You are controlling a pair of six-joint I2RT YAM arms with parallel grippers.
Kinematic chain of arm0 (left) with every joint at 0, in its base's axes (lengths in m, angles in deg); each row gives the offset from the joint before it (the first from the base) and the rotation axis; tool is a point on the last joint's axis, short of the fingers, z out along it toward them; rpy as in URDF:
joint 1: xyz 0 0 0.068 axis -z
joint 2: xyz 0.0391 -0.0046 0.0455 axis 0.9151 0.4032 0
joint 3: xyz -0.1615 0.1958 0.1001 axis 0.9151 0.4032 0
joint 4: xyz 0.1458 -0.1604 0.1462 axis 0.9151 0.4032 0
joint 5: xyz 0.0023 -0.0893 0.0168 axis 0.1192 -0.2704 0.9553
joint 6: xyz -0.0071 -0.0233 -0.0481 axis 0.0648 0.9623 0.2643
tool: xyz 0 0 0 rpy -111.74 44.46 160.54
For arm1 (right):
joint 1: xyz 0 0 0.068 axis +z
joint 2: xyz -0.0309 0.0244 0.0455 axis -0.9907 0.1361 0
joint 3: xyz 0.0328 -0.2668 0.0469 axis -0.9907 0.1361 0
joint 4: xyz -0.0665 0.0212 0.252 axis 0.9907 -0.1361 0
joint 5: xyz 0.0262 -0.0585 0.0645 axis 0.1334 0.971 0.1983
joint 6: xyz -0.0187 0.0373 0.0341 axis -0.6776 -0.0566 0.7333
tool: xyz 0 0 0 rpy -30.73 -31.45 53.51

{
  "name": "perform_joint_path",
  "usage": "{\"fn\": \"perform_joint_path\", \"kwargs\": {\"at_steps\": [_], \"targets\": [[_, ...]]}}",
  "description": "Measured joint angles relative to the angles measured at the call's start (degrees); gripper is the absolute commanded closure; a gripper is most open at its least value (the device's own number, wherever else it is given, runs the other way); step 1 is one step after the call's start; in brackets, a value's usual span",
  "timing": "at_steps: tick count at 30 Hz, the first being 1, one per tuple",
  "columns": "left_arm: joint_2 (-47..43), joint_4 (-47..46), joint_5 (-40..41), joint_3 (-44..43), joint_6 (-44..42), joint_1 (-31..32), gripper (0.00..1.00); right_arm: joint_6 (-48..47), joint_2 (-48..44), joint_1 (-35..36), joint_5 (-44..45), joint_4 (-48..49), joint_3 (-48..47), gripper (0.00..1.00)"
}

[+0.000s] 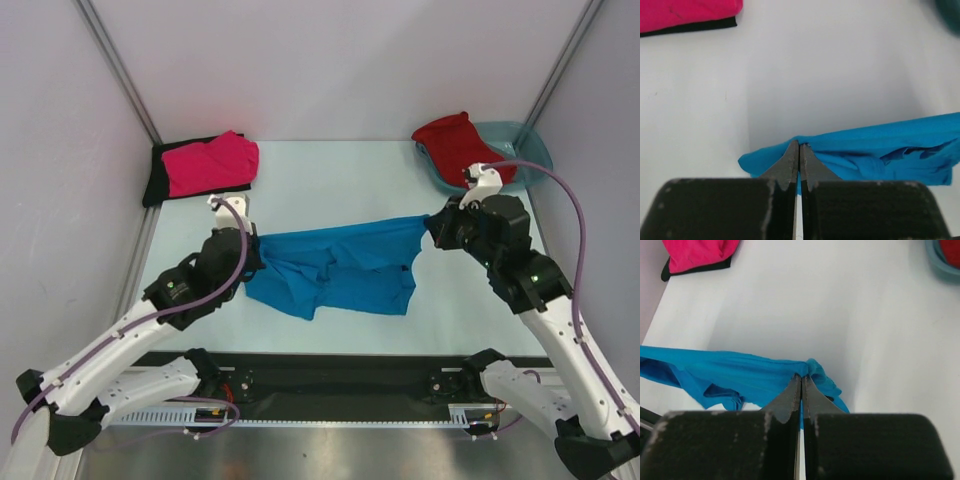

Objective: Fold and stack the t-shirts
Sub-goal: Flatten the tshirt out

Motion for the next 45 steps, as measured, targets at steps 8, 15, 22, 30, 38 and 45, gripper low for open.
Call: {"fn": "perform_joint_path", "kwargs": {"at_steps": [8,15,22,30,38,45], "targets": [[-1.1,4.9,-8.2,-12.1,-2.2,0.1,1.00,0.0,-5.3,0.2,2.3,-6.0,-5.3,1.00],[-2.2,11.2,-20.6,-24.3,-2.7,0.2,1.00,0.0,-10.0,0.3,3.3,-11.5,-10.1,1.00],[-5.1,17.2,-32.1,-31.8,-2.6,0.3,1.00,0.3,-15.1,0.6,3.0,-15.7,-14.1,1.00],[-5.9,20.9,-47.3,-39.6,-2.4,0.3,1.00,1.0,-19.0,-0.3,0.5,-21.8,-19.4,1.00],[-6.4,23.1,-59.2,-47.2,0.6,0.2,1.00,1.0,-20.4,-4.7,-5.7,-27.6,-30.1,1.00],[-7.9,23.1,-67.3,-47.8,4.1,-0.8,1.00,-0.2,-20.3,-10.3,-10.9,-32.9,-40.4,1.00]]}}
